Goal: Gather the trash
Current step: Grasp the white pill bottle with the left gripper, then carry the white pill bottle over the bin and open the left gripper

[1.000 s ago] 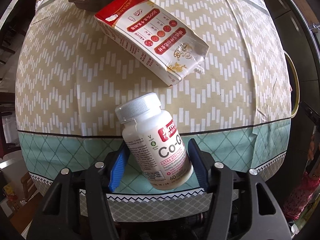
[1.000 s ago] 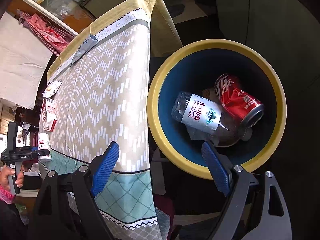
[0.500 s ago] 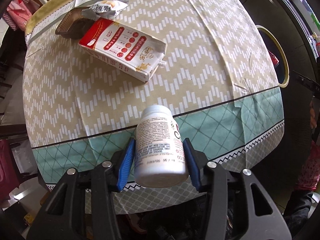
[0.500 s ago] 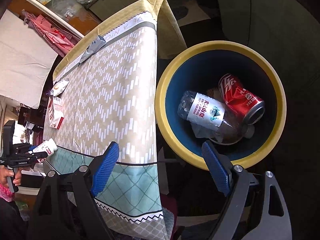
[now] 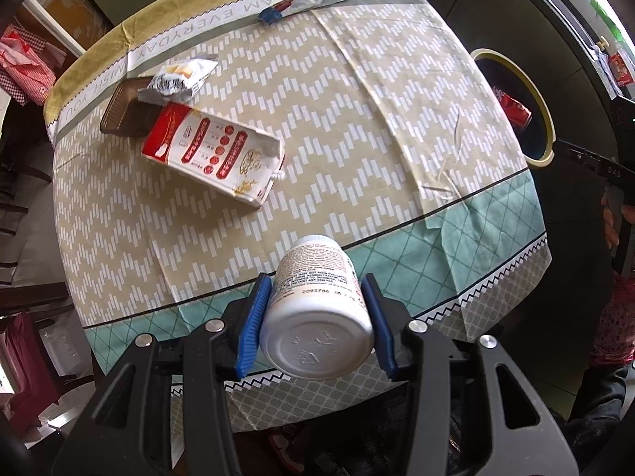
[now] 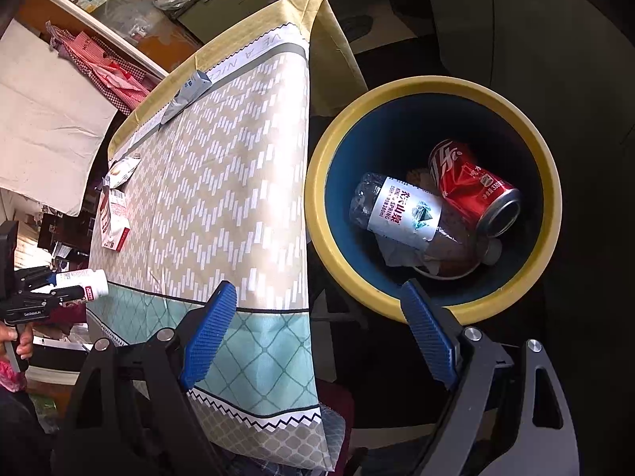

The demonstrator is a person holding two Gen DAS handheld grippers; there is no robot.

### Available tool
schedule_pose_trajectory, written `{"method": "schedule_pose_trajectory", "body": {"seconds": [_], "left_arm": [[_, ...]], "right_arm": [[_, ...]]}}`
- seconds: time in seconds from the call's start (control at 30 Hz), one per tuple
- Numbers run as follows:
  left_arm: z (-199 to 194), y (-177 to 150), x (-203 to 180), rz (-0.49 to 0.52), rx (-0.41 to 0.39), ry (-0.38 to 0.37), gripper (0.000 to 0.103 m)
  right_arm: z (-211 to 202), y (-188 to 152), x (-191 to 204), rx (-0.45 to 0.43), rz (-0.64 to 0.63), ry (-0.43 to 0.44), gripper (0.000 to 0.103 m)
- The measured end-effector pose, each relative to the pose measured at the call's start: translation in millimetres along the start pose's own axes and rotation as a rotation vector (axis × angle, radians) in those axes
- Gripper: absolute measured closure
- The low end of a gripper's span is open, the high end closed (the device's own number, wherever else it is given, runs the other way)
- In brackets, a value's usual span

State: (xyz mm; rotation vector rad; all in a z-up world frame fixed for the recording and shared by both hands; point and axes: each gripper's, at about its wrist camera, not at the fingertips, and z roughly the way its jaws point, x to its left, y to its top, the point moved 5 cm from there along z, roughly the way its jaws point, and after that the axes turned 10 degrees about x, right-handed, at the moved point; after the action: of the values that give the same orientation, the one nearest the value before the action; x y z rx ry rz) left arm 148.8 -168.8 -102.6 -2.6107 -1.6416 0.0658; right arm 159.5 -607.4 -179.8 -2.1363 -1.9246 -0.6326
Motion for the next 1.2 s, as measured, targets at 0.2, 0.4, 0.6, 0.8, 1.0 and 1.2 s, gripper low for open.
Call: {"method": "schedule_pose_trajectory", "body": {"seconds": [0.2, 0.4, 0.6, 0.8, 1.0, 1.2], "left_arm": [[-32, 14, -24, 0.073, -0.06, -0.003, 0.058], [-53, 40, -70, 0.172, -0.096, -0.007, 0.058], [-66, 89, -147, 0.32, -0.142, -0.029, 0.058], [-39, 153, -241, 0.44, -0.14, -0.094, 0.058], [19, 216, -290, 0.418, -0.135, -0.043, 0.058], [39, 246, -298, 0.392, -0.185, -0.033, 0.038]], "right_arm": [[-12, -6, -5, -0.028, 0.006, 0.014, 0.019], [-29, -19, -20, -0.064, 0.031, 0.024, 0.019], [-44, -40, -49, -0.097, 0.097, 0.016, 0.019], [-57, -60, -73, -0.128, 0.162, 0.022, 0.019], [-62, -74, -85, -0.13, 0.199, 0.024, 0.019], [-64, -78, -82, -0.131, 0.196, 0.029, 0.019]]}}
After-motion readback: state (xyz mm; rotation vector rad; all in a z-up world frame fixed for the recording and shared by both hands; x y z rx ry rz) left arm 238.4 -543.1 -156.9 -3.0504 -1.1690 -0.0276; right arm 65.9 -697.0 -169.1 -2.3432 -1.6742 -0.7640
